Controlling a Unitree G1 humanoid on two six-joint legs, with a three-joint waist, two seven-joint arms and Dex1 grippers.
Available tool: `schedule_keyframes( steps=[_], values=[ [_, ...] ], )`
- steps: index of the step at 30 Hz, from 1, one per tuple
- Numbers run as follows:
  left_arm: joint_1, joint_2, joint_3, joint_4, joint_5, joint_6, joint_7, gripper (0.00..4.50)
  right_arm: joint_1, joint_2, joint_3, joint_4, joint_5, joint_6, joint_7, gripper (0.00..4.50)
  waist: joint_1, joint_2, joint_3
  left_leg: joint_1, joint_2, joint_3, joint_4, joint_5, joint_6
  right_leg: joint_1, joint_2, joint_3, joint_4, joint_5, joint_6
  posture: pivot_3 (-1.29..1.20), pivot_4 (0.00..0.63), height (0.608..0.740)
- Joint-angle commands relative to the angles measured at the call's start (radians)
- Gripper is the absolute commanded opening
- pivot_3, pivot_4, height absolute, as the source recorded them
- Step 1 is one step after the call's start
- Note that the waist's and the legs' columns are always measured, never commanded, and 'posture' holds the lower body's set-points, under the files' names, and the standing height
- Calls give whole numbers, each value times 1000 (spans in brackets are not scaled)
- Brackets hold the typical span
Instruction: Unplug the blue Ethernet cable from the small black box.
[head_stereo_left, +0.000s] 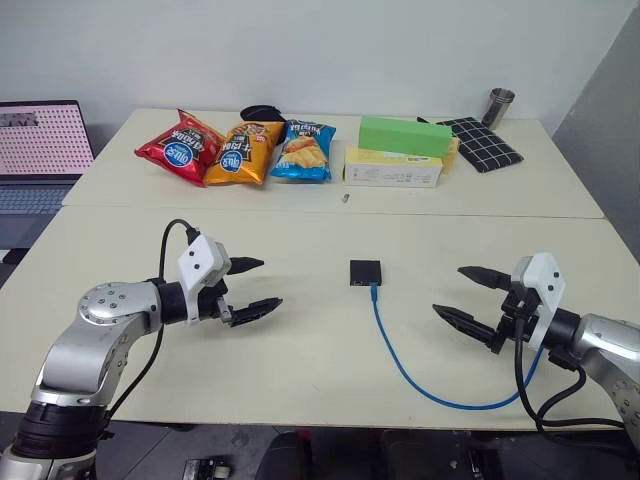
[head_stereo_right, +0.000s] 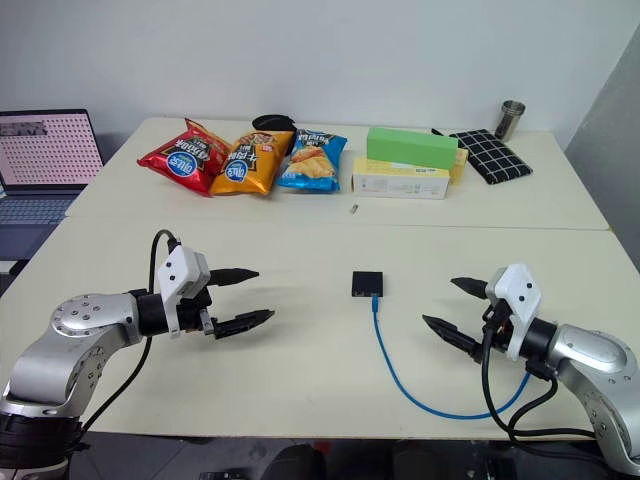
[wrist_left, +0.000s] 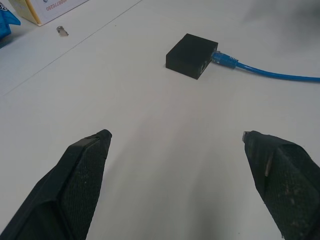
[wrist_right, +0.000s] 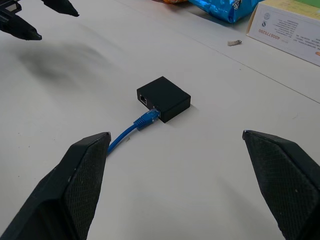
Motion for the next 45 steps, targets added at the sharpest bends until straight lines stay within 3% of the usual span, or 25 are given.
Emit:
schedule_keyframes(
  steps=[1,17,21,28,31,36,45],
  values=[
    [-5,9,15,-23,-20,-10,-16,4487,-1,-14,-30,-34,4,-6,-4,4492,0,0,0,0,0,0,0,0,0,0,0,0,0,0,0,0,150,740],
    [13,19,4,-57,-17,2,-25,4487,10,-8,12,-63,0,31,-22,4492,0,0,0,0,0,0,0,0,0,0,0,0,0,0,0,0,150,740],
    [28,25,-54,-86,7,-28,-57,4487,-24,77,195,-70,-97,74,-149,4492,-1,0,0,0,0,0,0,0,0,0,0,0,0,0,0,0,150,740],
    [-14,48,-85,-116,-79,26,-158,4487,-125,268,384,64,-243,97,-320,4492,-1,0,0,0,0,0,0,1,-1,-1,0,0,0,0,0,0,150,740],
    [-39,57,-94,-115,-84,32,-183,4487,-174,363,426,147,-295,110,-398,4492,-2,0,0,0,0,0,0,2,-3,-1,1,0,0,0,0,0,150,740],
    [-60,55,-99,-113,-85,38,-186,4487,-182,425,458,167,-329,135,-432,4492,-2,0,0,-1,0,0,0,2,-3,-2,0,0,0,0,0,0,150,740],
    [-75,41,-117,-103,-71,35,-173,4500,-206,449,475,188,-420,176,-493,2626,-4,0,0,0,0,0,0,2,-3,-2,1,0,2,0,0,0,150,740]
  ],
)
